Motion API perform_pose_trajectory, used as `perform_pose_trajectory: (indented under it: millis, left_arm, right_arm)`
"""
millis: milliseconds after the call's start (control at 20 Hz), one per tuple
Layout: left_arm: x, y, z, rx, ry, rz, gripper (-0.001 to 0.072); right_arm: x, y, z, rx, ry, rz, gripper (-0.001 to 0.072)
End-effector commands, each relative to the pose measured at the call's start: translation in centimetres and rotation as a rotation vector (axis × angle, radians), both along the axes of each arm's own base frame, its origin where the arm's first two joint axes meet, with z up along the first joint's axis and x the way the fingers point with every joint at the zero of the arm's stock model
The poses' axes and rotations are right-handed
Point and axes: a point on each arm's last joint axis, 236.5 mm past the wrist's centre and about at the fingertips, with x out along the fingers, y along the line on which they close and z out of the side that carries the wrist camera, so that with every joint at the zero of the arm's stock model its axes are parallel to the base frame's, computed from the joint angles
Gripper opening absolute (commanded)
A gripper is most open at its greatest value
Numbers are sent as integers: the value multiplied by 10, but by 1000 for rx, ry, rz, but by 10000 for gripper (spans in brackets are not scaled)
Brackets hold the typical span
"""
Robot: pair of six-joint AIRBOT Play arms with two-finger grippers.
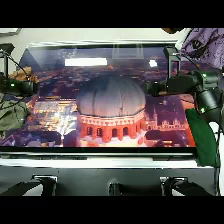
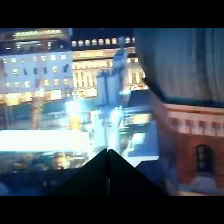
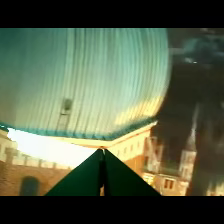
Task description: Fold the clothes and pants, and hang the long-sleeved shirts on hangers.
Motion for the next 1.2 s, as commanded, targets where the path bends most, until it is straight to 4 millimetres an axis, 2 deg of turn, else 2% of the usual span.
perform_pose_trajectory:
  millis: [0,1000,1050,1100,1150]
  left_arm:
    - [0,0,0,0,-1,-1,19]
    - [5,0,3,-3,-23,3,20]
    - [5,0,3,-3,-23,4,41]
    - [4,0,2,-4,-19,8,328]
    - [4,2,1,-15,-13,43,720]
  right_arm:
    - [0,1,1,2,-1,1,28]
    - [1,1,1,3,-5,0,28]
    - [1,1,1,3,-5,0,28]
    - [1,1,1,3,-5,0,28]
    - [0,1,1,3,-4,1,28]
